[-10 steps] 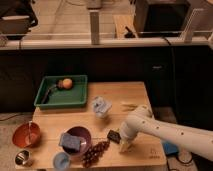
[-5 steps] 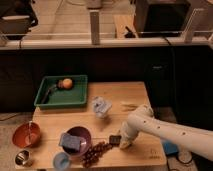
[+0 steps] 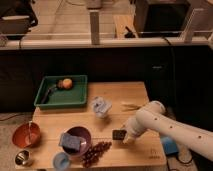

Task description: Place eraser in table surface

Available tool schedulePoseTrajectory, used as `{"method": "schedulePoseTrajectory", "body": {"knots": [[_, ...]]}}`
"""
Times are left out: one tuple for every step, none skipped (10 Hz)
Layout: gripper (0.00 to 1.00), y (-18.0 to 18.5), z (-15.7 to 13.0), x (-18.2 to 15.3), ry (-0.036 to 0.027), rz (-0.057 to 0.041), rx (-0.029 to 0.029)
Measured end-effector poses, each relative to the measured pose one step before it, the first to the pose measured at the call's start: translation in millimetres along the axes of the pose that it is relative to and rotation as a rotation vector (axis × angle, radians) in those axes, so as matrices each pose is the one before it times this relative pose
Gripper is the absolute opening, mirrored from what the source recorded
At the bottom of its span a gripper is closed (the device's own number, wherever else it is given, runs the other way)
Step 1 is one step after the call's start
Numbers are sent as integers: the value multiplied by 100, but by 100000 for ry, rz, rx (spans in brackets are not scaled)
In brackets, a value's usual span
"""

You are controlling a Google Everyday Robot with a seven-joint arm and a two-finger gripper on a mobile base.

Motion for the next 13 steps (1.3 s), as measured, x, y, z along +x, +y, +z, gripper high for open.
{"method": "schedulePoseTrajectory", "body": {"knots": [[4,-84,-702,-115,357,-31,1401],[7,-36,-1178,-223,334,-142,1789],[5,240,-1368,-470,387,-1563,2054],[1,421,-1423,-717,118,-1898,2189],[0,363,-818,-222,183,-632,1581],[0,218,-1013,-387,165,-948,2471],[0,102,-1050,-257,671,-574,2445],[0,190,-768,2,1187,-449,1737],[0,176,-301,-2,2732,-840,2034],[0,-80,394,69,1826,-296,-245],[0,-18,808,199,602,540,-1821],[0,-260,1421,696,1325,642,-2968],[0,-332,1141,438,432,480,-2999]]}}
